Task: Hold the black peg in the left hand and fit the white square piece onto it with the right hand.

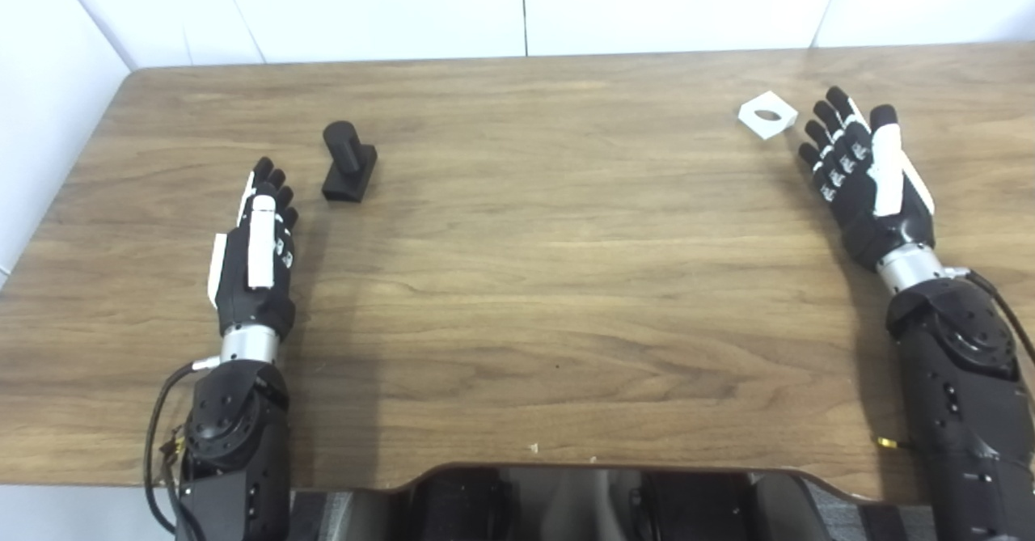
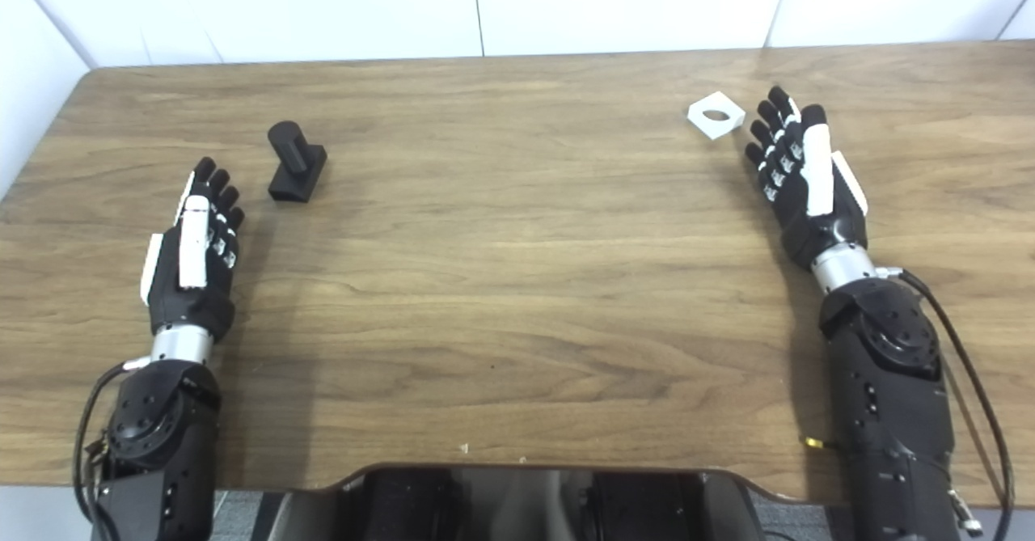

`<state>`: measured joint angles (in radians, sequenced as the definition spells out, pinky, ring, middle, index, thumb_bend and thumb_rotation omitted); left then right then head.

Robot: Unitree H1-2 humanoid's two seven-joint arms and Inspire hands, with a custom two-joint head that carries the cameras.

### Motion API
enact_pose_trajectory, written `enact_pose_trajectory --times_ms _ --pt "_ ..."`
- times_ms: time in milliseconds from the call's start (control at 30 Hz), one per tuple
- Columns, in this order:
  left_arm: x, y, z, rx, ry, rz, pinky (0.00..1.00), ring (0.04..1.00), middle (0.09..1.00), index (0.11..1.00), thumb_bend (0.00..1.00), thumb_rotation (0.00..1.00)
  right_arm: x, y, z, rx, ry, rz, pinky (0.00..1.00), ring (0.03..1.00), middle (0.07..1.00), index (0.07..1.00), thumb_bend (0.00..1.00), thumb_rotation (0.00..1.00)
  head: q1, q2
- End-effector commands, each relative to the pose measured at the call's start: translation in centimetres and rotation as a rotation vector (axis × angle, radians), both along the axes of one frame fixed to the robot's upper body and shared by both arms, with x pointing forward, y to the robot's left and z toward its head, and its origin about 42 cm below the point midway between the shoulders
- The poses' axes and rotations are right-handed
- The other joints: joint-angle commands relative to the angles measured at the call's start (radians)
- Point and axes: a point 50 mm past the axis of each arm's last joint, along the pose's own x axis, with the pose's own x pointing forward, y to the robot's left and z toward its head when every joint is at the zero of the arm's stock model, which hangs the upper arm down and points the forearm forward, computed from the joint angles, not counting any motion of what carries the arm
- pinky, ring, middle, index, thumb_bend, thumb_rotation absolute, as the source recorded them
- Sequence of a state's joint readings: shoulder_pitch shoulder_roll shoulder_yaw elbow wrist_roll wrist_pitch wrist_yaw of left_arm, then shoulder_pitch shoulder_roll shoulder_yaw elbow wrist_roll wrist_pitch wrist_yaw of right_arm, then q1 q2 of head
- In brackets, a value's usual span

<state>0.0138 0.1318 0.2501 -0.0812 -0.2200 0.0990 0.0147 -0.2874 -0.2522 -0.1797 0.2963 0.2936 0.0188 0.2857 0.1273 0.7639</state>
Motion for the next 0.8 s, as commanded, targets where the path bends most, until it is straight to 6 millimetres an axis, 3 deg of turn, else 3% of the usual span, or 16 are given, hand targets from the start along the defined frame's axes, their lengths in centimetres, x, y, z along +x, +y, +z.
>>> enact_pose_trajectory --times_ms 0,400,533,767 --pt "0.8 0.2 1.7 0.042 -0.048 0.002 1.0 1.0 1.0 1.0 0.49 0.79 -0.7 0.5 -1.8 0.049 0.021 0.005 1.0 1.0 1.0 1.0 0.61 1.0 0.001 0.001" --pt "0.8 0.0 2.3 0.124 0.01 0.016 1.0 1.0 1.0 1.0 0.47 0.79 -0.8 0.5 -1.9 0.047 0.021 0.008 1.0 1.0 1.0 1.0 0.62 1.0 0.003 -0.002" --pt "0.7 0.0 2.6 0.246 0.056 0.055 1.0 1.0 1.0 1.0 0.52 0.65 -0.9 0.5 -2.1 0.041 0.027 0.009 1.0 1.0 1.0 1.0 0.62 1.0 0.008 -0.008" --pt "1.1 -0.3 3.7 0.361 0.092 0.091 1.0 1.0 1.0 1.0 0.61 0.49 -1.0 0.7 -2.4 0.04 0.021 0.007 1.0 1.0 1.0 1.0 0.62 1.0 0.011 -0.011"
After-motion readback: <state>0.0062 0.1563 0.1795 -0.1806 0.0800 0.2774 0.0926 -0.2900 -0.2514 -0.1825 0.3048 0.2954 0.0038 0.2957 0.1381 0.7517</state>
